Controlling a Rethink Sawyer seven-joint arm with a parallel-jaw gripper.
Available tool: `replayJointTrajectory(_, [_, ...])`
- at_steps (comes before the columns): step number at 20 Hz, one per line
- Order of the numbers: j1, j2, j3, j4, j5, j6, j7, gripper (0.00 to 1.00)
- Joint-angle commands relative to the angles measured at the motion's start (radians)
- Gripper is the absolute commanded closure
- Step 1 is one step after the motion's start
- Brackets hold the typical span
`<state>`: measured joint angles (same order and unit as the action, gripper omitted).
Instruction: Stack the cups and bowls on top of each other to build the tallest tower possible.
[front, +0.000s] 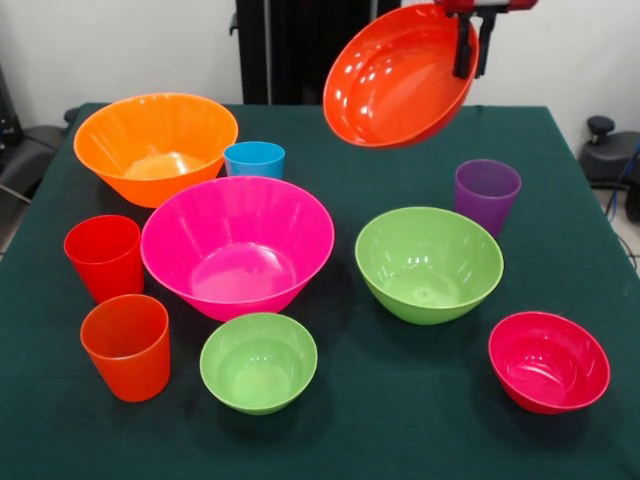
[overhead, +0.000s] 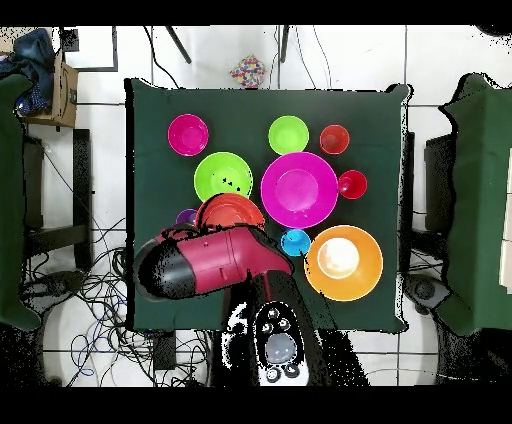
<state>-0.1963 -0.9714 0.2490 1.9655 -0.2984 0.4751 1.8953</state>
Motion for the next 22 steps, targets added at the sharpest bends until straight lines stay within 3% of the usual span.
replayJointTrajectory(1, [0.065, 0.075, -0.040, 0.036, -0.129, -0.119, 0.078, 1.00])
replayJointTrajectory(5, [0.080, 0.108, -0.055, 0.032, -0.144, -0.124, 0.080, 1.00])
replayJointTrajectory(11, [0.181, 0.211, -0.153, 0.008, -0.205, -0.228, 0.129, 1.00])
replayJointTrajectory(22, [0.221, 0.272, -0.205, 0.006, -0.193, -0.292, 0.107, 1.00])
